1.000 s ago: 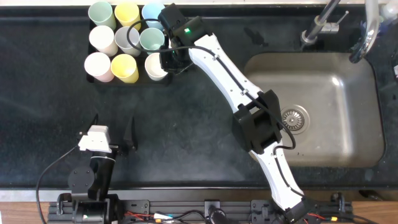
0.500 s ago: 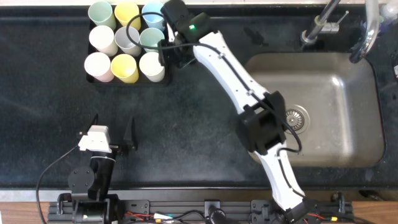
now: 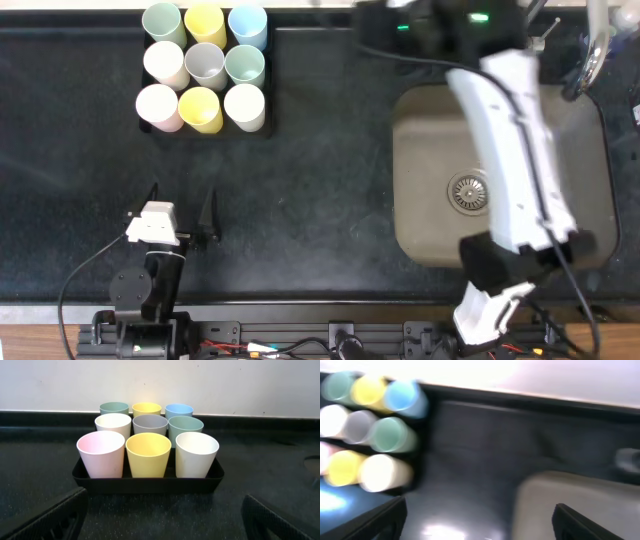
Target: Store Cups
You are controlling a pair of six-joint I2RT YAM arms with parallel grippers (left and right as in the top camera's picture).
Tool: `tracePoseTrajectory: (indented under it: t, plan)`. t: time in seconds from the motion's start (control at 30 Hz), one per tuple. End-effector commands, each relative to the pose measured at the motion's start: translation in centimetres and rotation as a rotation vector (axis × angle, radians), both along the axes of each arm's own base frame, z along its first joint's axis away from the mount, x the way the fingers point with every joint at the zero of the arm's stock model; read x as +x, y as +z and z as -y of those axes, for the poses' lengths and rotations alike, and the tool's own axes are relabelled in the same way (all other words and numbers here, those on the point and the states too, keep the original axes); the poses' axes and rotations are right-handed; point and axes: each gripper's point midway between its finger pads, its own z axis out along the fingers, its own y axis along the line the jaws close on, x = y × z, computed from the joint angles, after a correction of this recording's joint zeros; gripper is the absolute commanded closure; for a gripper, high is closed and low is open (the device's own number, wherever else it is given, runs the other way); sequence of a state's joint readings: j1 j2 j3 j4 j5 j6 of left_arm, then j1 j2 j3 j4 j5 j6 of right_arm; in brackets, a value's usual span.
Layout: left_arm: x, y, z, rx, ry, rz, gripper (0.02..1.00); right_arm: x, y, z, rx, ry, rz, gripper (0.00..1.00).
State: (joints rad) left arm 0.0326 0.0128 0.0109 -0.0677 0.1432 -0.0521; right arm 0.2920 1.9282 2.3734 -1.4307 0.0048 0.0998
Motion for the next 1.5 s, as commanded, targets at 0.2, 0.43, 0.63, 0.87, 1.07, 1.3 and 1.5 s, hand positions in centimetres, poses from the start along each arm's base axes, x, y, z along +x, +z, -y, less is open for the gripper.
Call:
tracePoseTrajectory:
  t: [0.2,0.43,0.63,0.87,1.07,1.3,1.5]
  plan:
    - [-0.1,0.0,0.2,-0.001,-0.009,0.006,0.018,-3.4,5.8,6.7,-0.107,-0.043,0.196,0.027]
    - [-0.1,0.0,0.2,-0.001,-0.009,0.006,0.018,-8.1,6.2,8.3,-0.069,-0.063,0.354,0.003]
    - [-0.1,0.0,0.2,-0.001,-0.009,0.006,0.018,-12.8,3.9,7.8,0.002,-0.012,0.425,0.003]
    - [-0.1,0.0,0.2,-0.001,-0.009,0.006,0.018,-16.4,0.3,8.3,0.061,-0.05,0.466,0.003]
    - [-0.1,0.0,0.2,-0.001,-0.009,0.006,0.018,-18.1,-3.0,8.6,0.102,-0.073,0.536,0.003]
    - [-0.1,0.0,0.2,-0.001,-0.009,0.006,0.018,-18.8,-7.5,8.9,0.12,-0.081,0.635,0.003]
    - [-0.1,0.0,0.2,-0.001,-0.009,0.006,0.018,-19.3,-8.6,10.0,0.136,-0.112,0.793,0.005]
